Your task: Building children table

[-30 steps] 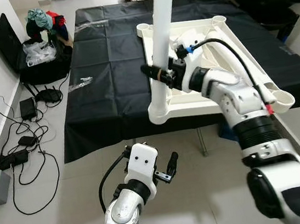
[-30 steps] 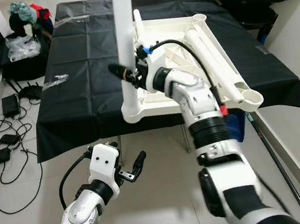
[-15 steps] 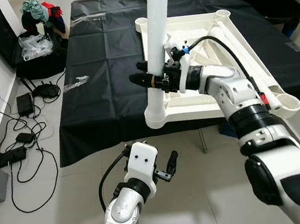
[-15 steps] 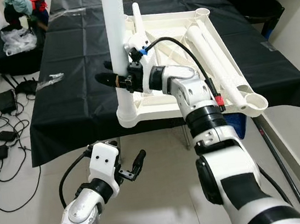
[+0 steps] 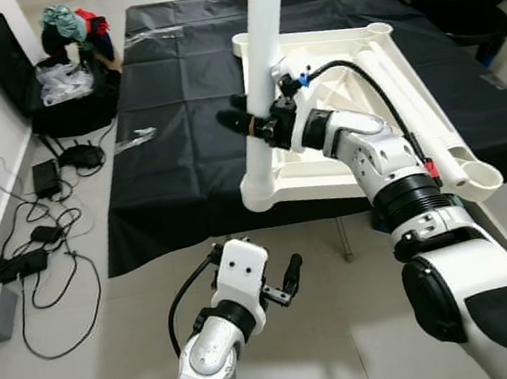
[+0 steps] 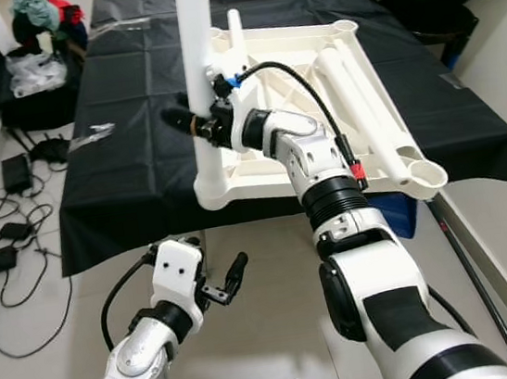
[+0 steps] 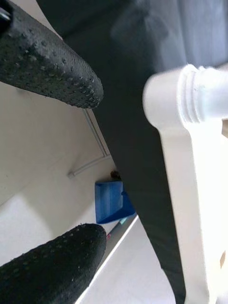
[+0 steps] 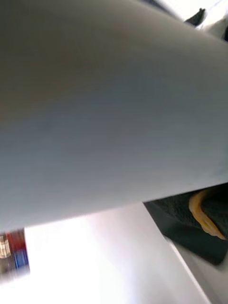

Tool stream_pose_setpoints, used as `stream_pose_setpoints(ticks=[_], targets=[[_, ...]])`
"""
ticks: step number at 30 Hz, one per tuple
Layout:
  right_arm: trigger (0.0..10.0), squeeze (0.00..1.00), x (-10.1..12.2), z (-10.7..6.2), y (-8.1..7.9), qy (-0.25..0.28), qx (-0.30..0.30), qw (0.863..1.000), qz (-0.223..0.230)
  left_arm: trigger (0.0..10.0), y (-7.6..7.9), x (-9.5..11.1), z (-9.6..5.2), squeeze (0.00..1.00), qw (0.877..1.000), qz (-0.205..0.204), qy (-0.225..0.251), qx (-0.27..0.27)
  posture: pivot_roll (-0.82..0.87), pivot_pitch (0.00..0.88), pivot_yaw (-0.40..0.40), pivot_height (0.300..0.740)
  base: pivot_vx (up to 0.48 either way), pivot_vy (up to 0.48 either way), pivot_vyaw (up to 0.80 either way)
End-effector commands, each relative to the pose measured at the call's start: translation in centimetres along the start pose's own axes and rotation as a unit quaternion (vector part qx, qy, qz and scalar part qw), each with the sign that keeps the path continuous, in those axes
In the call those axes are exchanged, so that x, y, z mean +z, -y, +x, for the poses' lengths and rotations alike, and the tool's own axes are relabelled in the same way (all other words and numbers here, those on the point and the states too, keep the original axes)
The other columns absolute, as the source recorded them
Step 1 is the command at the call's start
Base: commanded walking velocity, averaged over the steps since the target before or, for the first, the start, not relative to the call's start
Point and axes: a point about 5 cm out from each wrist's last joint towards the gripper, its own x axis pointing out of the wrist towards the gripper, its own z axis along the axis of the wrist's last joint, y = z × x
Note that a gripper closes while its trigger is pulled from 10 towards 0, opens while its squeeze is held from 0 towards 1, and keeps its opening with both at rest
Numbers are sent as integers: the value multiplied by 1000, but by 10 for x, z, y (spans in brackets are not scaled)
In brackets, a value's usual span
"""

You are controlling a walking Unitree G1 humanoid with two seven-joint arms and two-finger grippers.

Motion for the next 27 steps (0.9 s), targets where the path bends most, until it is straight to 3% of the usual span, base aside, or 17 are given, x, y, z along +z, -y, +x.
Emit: stream_pose_setpoints(ticks=[1, 2, 4, 5, 6, 7, 9, 10, 14, 19, 20, 21, 22, 23, 24, 25, 27], targets=[[0, 0, 0, -7, 15, 9, -85, 996, 3, 10000, 0, -3, -1, 0, 1000, -3, -9, 3, 154, 163, -58, 740, 0, 0, 0], [0, 0, -1, -8, 19, 13, -134, 991, 5, 10000, 0, -3, -1, 0, 1000, -3, -9, 2, 152, 164, -57, 740, 0, 0, 0], [0, 0, -1, -8, 19, 13, -134, 991, 5, 10000, 0, -3, -1, 0, 1000, -3, -9, 2, 152, 164, -57, 740, 0, 0, 0], [0, 0, -2, -11, 21, 19, -190, 982, 9, 10000, -1, -3, -1, 0, 1000, -2, -9, 2, 152, 166, -58, 740, 0, 0, 0], [0, 0, -2, -11, 21, 19, -190, 982, 9, 10000, -1, -3, -1, 0, 1000, -2, -9, 2, 152, 166, -58, 740, 0, 0, 0], [0, 0, -9, -18, 17, 28, -304, 952, 27, 10000, -1, -3, -1, 0, 1000, -1, -11, 1, 147, 170, -50, 740, 0, 0, 0], [0, 0, -9, -18, 17, 28, -304, 952, 27, 10000, -1, -3, -1, 0, 1000, -1, -11, 1, 147, 170, -50, 740, 0, 0, 0], [0, 0, -11, -20, 12, 31, -338, 940, 30, 10000, -2, -3, -1, 0, 1000, 0, -11, 0, 148, 171, -52, 740, 0, 0, 0], [0, 0, -12, -19, 1, 36, -378, 925, 28, 10000, -2, -3, -1, 0, 1000, 1, -11, 1, 147, 174, -48, 740, 0, 0, 0], [0, 0, -13, -12, -12, 39, -385, 921, 38, 10000, -3, -2, 0, 0, 1000, 1, -11, 2, 148, 177, -49, 740, 0, 0, 0], [9216, 0, -12, -8, -17, 40, -375, 925, 44, 10000, -3, -2, 0, 0, 1000, 0, -11, 2, 146, 181, -50, 740, 0, 0, 0], [9216, 0, -12, -8, -17, 40, -375, 925, 44, 10000, -3, -2, 0, 0, 1000, 0, -11, 2, 146, 181, -50, 740, 0, 0, 0], [10000, 0, -12, -4, -20, 39, -360, 931, 52, 10000, -3, -2, 0, 0, 1000, 0, -11, 2, 145, 182, -47, 740, 0, 0, 0], [10000, 122, -10, -2, -21, 42, -339, 938, 50, 10000, -3, -2, 0, 0, 1000, -1, -11, 2, 142, 186, -49, 740, 0, 0, 0], [10000, 122, -10, -2, -21, 42, -339, 938, 50, 10000, -3, -2, 0, 0, 1000, -1, -11, 2, 142, 186, -49, 740, 0, 0, 0], [10000, 1000, -8, -1, -22, 48, -316, 946, 54, 10000, -3, -2, 1, 0, 1000, -2, -11, 2, 140, 188, -50, 740, 0, 0, 0], [10000, 1000, -7, -1, -22, 49, -302, 951, 51, 10000, -3, -2, 1, 0, 1000, -2, -11, 2, 141, 188, -49, 740, 0, 0, 0]])
